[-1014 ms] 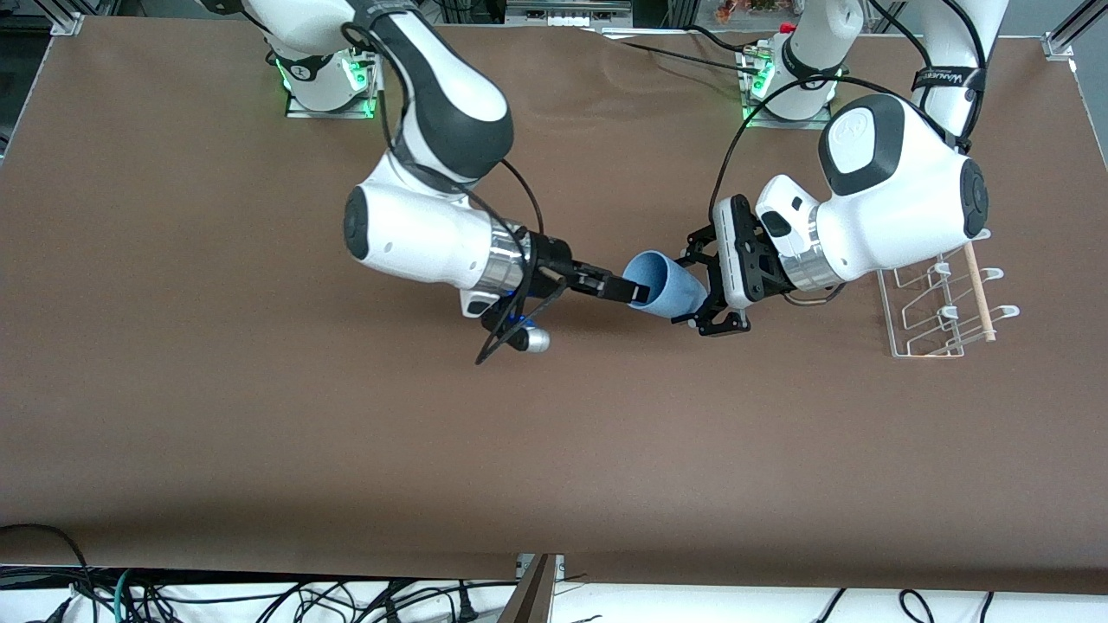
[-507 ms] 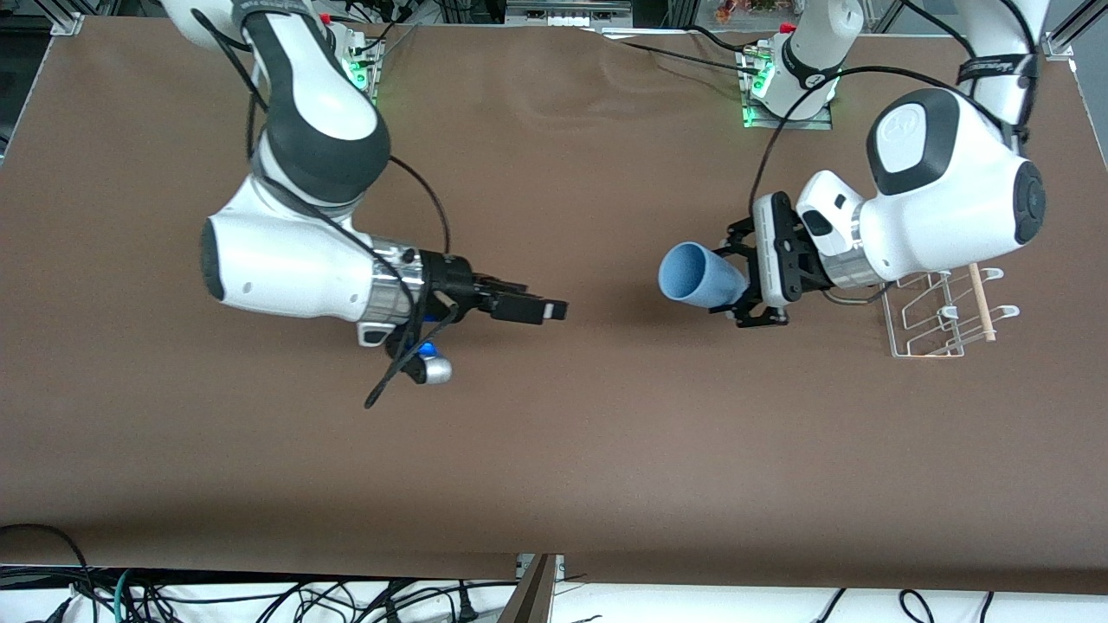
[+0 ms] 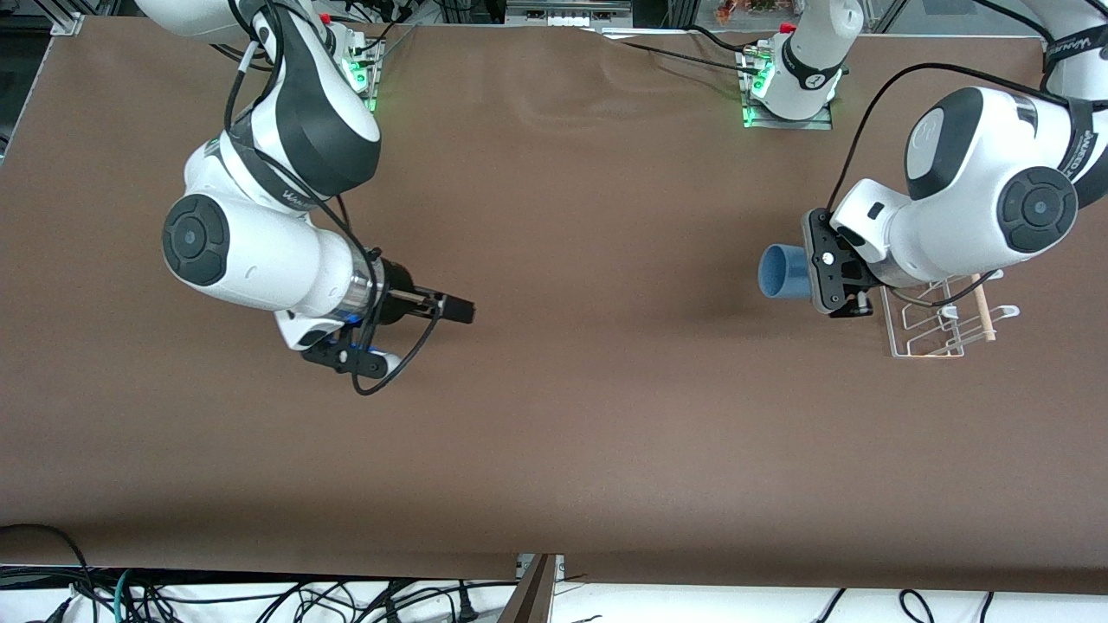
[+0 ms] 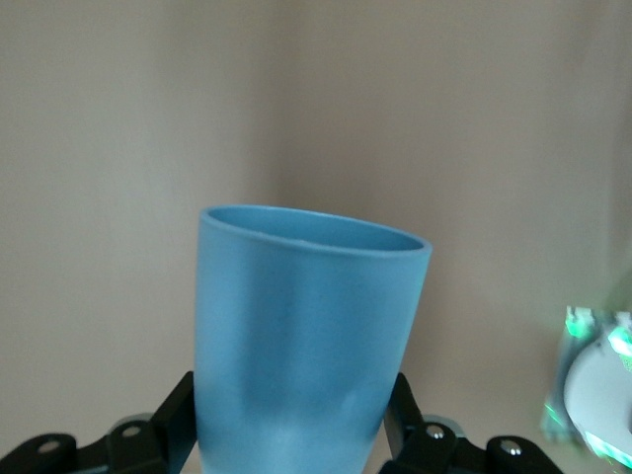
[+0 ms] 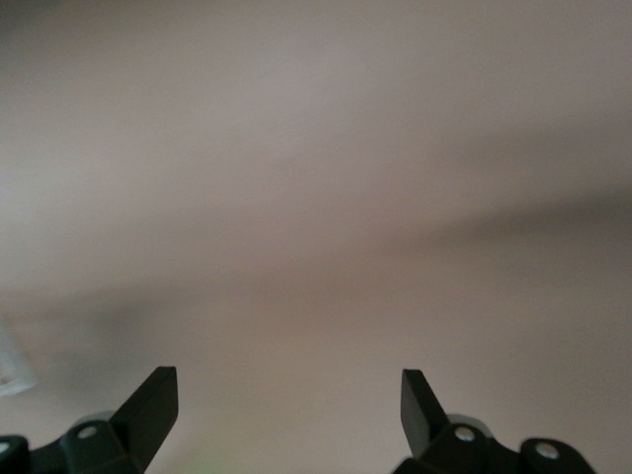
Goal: Transfer cup to left arm and place on rack
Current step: 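Open the right gripper and withdraw while the left gripper carries the cup, then lower the cup onto the wire rack with the left gripper, then open the left gripper and lift it away from the rack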
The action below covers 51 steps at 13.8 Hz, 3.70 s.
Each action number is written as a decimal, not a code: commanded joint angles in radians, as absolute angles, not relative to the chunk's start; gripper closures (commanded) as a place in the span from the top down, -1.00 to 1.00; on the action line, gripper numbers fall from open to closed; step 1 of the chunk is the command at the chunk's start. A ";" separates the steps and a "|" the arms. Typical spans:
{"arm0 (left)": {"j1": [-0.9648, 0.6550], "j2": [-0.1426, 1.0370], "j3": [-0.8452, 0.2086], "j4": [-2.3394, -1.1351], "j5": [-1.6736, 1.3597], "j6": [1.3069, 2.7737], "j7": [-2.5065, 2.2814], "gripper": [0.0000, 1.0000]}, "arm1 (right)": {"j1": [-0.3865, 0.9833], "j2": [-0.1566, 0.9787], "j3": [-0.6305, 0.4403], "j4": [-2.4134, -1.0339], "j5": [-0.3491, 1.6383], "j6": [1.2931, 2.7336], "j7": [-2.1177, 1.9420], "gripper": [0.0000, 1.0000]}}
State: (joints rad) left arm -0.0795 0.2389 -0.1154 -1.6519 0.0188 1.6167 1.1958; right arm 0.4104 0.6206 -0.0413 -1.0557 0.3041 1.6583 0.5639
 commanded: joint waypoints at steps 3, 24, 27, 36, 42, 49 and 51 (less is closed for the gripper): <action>-0.095 0.236 -0.129 -1.626 0.372 1.338 1.025 -0.91 | 0.373 0.555 -0.067 -1.089 0.043 1.586 0.417 1.00; -0.155 0.409 -0.152 -2.134 1.290 1.318 0.316 -0.91 | -0.017 0.051 0.066 -1.565 -0.057 1.598 0.003 1.00; -0.152 0.429 -0.152 -2.134 1.302 1.318 0.278 -0.91 | -0.014 0.072 0.063 -1.542 -0.057 1.595 -0.006 1.00; -0.124 0.453 -0.152 -2.161 1.350 1.353 0.222 -0.90 | -0.011 0.078 0.061 -1.531 -0.055 1.595 -0.006 1.00; -0.123 0.462 -0.152 -2.155 1.350 1.358 0.216 1.00 | -0.009 0.078 0.061 -1.531 -0.055 1.597 -0.008 1.00; -0.120 0.420 -0.153 -2.024 1.165 1.348 0.219 1.00 | -0.011 0.083 0.061 -1.529 -0.057 1.598 -0.008 1.00; -0.120 0.417 -0.153 -1.923 1.027 1.336 0.219 1.00 | -0.009 0.086 0.061 -1.529 -0.058 1.601 -0.008 1.00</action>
